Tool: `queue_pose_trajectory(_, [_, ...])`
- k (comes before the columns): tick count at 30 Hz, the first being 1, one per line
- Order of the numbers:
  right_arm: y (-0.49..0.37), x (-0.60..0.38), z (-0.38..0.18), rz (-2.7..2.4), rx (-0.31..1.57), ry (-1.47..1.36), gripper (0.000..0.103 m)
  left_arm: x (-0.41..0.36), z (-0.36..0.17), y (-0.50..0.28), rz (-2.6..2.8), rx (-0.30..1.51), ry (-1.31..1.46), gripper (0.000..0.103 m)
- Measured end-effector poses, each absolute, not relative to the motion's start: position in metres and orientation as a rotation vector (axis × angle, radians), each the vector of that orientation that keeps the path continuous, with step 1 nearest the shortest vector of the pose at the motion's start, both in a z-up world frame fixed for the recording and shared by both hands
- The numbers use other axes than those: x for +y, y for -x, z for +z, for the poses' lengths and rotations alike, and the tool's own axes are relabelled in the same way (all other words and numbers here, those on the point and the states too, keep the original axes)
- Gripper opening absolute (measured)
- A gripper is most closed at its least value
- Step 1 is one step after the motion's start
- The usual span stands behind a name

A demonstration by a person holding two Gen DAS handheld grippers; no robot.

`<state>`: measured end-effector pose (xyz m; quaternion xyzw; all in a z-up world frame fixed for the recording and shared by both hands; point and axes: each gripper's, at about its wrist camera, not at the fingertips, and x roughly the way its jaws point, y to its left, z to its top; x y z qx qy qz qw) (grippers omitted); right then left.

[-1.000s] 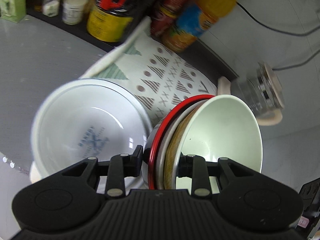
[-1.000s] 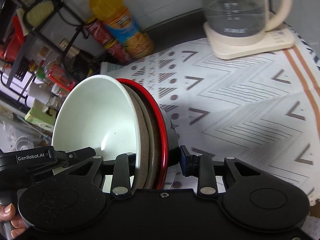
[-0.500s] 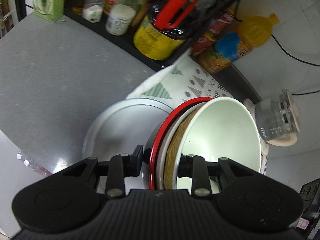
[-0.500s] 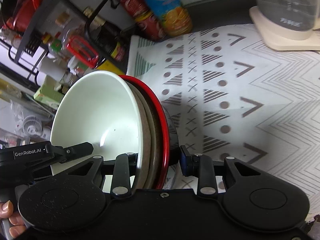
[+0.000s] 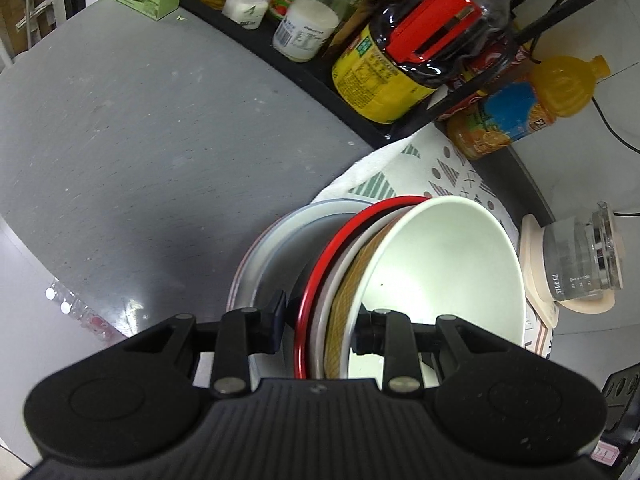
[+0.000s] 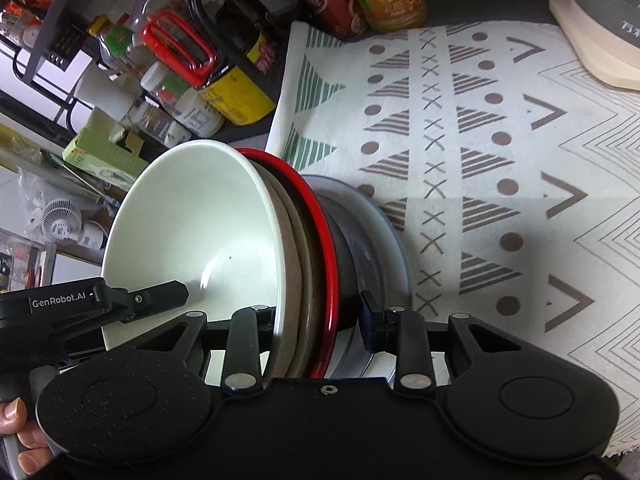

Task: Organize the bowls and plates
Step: 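Lift and carry the bowl stack with both grippers over the plates, then lower the bowl stack onto the 'Bakery' plate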

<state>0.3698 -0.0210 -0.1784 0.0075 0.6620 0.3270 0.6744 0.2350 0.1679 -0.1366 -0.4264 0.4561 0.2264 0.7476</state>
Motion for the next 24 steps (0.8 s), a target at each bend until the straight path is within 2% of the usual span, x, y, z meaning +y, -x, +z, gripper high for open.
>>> queue_pose_trajectory(19, [-0.364, -0.018, -0.192, 0.675, 1.503, -0.038, 0.032, 0.175, -0.146, -0.237, 0.468, 0.990, 0.944, 0.030])
queue_pose_trajectory(24, [-0.359, -0.014, -0.186, 0.657, 1.468, -0.014, 0.035, 0.174, -0.129, -0.232, 0.472, 0.954, 0.875, 0.034])
